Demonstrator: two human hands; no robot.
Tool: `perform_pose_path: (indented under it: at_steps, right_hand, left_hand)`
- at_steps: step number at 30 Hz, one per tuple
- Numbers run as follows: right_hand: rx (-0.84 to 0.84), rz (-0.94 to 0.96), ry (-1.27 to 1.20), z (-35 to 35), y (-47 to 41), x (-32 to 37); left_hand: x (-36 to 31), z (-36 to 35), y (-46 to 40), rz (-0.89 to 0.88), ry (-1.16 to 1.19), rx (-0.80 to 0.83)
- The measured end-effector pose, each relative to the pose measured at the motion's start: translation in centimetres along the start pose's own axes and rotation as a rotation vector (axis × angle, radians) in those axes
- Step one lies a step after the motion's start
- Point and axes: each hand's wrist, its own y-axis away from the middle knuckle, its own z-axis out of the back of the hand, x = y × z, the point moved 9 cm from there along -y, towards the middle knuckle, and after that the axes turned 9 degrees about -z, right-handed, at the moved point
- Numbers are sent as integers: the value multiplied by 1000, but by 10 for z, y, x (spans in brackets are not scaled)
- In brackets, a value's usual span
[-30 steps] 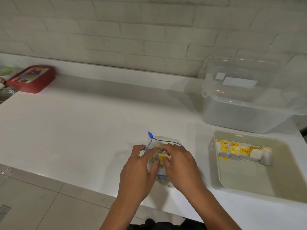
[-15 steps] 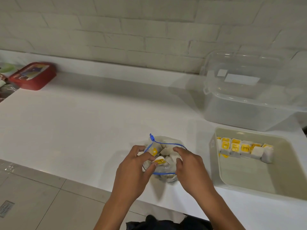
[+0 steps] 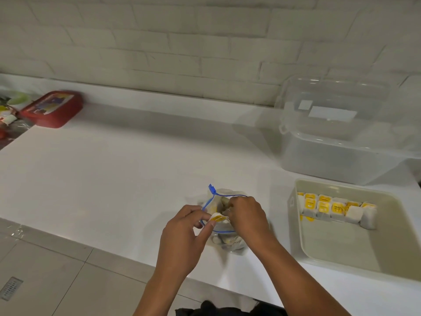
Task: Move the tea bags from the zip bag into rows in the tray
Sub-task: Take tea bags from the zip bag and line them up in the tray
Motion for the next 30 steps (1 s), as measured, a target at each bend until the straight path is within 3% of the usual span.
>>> perform_pose_path:
  at_steps: [6, 9, 16, 21, 26, 30]
  right_hand:
    - [-21, 27, -229, 16, 9, -1]
    - [-29, 64, -495, 45, 24, -4]
    - [-25, 66, -695, 71, 39, -24]
    - [81, 7, -910, 84, 46, -47]
    - [92, -17, -1158, 113, 53, -84]
    - [98, -47, -1289, 127, 54, -127]
  left_hand:
    - [-3, 5, -2, 22, 7, -37]
    - [-8, 12, -5, 18, 42, -123]
    - [-48, 23, -13, -87, -16, -295]
    - [-70, 12, -17, -10, 144, -281]
    - [-91, -30, -27, 106, 389, -146]
    - [-118, -72, -30, 142, 445, -62]
